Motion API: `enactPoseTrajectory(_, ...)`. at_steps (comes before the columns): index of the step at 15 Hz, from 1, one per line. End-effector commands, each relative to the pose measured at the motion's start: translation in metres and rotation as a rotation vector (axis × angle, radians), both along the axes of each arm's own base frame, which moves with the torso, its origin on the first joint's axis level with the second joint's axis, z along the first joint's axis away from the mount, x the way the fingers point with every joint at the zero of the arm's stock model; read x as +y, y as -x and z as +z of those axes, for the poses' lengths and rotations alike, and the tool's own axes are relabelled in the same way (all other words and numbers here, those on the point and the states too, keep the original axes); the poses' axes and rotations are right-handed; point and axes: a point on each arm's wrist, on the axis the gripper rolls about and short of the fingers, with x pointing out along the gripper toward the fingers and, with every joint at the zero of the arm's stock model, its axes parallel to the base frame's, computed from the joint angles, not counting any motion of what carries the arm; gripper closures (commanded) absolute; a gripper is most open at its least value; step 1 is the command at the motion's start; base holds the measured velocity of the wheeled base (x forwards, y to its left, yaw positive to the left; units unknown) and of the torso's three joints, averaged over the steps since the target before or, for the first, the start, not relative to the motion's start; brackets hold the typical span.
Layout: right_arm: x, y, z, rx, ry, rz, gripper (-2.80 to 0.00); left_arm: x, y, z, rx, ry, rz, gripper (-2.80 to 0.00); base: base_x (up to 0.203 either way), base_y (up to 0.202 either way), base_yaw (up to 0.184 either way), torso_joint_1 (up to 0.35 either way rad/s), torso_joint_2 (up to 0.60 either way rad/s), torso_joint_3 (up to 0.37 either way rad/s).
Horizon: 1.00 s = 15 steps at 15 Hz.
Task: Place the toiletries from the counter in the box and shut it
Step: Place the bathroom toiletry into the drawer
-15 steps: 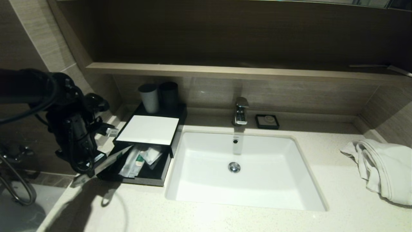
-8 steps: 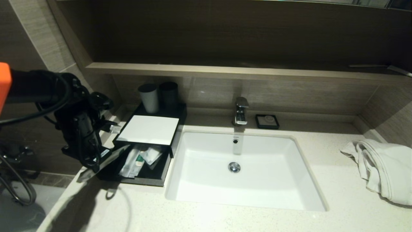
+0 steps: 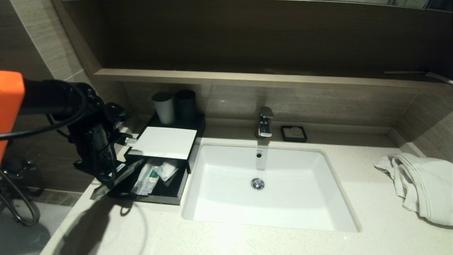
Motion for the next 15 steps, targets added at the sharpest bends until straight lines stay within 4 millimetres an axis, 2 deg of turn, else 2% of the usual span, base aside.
enactPoseTrajectory(1,0.000,0.000,0.000,0.000,0.000,0.000,0.00,-0.003,-0.001,-0.003,0.012,-0.002,-0.007,0.00,0.000,0.000,0.000,0.000,0.00,0.000)
enactPoseTrajectory(15,0.000,0.000,0.000,0.000,0.000,0.000,0.00,-0.010,-0.016,-0.006,-0.027,0.013,0.044,0.00,0.000,0.000,0.000,0.000,0.00,0.000)
